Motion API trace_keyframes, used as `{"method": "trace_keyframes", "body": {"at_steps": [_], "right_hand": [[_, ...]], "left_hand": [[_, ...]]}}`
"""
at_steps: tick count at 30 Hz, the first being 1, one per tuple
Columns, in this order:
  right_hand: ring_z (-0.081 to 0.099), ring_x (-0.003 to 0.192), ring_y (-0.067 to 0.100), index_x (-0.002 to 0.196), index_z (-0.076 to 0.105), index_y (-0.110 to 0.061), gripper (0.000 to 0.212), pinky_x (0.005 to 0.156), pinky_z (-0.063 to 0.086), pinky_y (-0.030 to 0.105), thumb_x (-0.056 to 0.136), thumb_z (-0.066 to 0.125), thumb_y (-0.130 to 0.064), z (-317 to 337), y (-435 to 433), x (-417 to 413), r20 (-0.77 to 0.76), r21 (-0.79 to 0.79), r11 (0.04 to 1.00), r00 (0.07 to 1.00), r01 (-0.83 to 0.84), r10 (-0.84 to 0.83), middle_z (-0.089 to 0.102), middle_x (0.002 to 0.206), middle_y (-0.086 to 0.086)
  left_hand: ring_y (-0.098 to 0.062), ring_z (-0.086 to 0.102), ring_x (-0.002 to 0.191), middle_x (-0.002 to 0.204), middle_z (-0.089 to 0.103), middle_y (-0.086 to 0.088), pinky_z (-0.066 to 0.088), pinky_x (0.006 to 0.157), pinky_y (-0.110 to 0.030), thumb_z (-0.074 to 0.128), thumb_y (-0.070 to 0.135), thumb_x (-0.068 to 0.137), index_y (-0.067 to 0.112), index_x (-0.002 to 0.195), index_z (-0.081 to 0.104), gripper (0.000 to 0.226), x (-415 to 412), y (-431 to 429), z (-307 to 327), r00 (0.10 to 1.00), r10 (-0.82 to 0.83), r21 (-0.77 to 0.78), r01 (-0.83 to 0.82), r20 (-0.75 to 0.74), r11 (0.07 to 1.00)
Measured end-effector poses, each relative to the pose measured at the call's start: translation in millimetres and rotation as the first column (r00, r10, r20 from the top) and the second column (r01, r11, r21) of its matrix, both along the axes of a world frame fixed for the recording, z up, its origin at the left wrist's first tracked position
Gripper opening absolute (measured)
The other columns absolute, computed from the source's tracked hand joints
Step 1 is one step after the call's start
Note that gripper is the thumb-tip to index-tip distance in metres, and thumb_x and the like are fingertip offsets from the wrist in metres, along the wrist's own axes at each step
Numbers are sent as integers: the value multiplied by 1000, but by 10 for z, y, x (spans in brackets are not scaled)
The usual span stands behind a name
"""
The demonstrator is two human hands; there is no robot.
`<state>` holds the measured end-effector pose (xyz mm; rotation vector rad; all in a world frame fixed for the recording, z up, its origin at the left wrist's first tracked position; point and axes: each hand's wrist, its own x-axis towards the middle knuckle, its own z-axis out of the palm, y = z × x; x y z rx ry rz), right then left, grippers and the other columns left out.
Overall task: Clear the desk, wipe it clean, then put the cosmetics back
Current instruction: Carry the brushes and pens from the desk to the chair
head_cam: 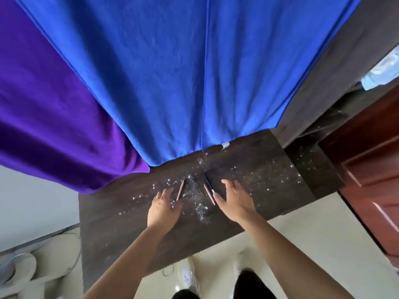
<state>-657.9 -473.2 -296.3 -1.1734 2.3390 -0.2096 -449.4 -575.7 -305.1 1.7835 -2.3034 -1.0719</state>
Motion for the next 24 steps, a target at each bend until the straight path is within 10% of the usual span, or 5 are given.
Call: {"method": "trace_keyframes", "body": {"at_steps": [12, 24], "right_hand": [[63, 105, 33, 119, 58, -8, 34, 84, 50, 38, 90, 59, -26, -478, -461, -4, 48, 111, 993, 998, 26, -32, 60, 115, 11], [65, 93, 32, 101, 69, -8, 25, 78, 48, 34, 82, 67, -24, -557, -332, -324, 145, 62, 995, 985, 81, -90, 66, 103, 10]], "left_hand": [[-33, 47, 129, 123, 62, -12, 46, 93, -41, 61, 5, 86, 12, 125, 63, 40, -470, -283, -533, 999, -38, -62, 36, -17, 997], [-24, 63, 91, 97, 65, 1, 52, 83, -35, 67, 3, 79, 18, 114, 68, 38, -521, -299, -549, 980, 183, 2, -183, -84, 983]]}}
